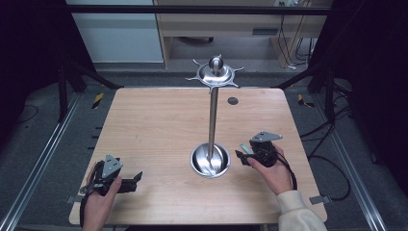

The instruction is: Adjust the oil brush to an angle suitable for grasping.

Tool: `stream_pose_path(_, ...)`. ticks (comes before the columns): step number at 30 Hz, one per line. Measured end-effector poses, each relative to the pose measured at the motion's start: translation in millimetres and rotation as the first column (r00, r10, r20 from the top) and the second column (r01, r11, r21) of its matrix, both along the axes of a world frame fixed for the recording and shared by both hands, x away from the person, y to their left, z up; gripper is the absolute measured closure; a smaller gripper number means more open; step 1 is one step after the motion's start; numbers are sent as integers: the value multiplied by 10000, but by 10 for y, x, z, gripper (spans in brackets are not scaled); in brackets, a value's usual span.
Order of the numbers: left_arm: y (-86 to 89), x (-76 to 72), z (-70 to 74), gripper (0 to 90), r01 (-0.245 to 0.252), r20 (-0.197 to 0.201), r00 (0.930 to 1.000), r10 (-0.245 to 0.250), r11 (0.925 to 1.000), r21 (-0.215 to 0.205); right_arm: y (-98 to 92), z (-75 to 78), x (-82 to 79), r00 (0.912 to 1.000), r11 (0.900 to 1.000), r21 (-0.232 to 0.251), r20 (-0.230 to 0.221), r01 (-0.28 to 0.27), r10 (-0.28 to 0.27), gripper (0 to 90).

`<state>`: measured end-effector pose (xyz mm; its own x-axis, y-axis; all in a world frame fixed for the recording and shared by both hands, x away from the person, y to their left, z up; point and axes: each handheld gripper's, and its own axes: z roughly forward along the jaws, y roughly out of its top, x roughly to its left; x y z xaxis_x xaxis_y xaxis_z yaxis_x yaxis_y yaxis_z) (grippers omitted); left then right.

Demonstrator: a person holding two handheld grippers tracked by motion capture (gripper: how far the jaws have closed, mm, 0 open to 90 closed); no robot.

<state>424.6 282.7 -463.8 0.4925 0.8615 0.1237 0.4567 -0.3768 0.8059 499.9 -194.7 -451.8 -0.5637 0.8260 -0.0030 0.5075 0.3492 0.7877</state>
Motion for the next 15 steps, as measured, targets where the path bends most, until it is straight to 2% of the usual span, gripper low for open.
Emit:
stream_pose_path(1,2,2,0,31,-2,-5,10000,2,10000,5,1,-16,1,10000,9999,-110,-64,-33,32,341)
stream_pose_path(2,2,2,0,31,-2,-5,10000,2,10000,5,1,-16,1,10000,9999,-110,-64,-33,32,341)
stream_pose_path(3,5,3,0,31,0,7,10000,0,10000,20,9,-45,6,9998,9991,-393,-182,-127,120,394)
stream_pose_path(4,5,3,0,31,0,7,10000,0,10000,20,9,-45,6,9998,9991,-393,-182,-127,120,394)
stream_pose_path(5,2,2,-2,31,13,-21,10000,-13,10000,12,21,-63,8,9996,9975,-673,-224,-207,192,467)
stream_pose_path(9,-9,5,-9,30,27,-32,10000,-27,10000,17,53,-64,19,9991,9952,-934,-350,-282,250,574)
stream_pose_path(13,-7,1,-14,30,31,-47,10000,-31,10000,76,108,-44,194,9985,9865,-1613,-513,-267,187,703)
stream_pose_path(15,-6,3,-19,31,-10,-52,10000,11,10000,75,131,-37,290,9985,9858,-1661,-522,-230,145,761)
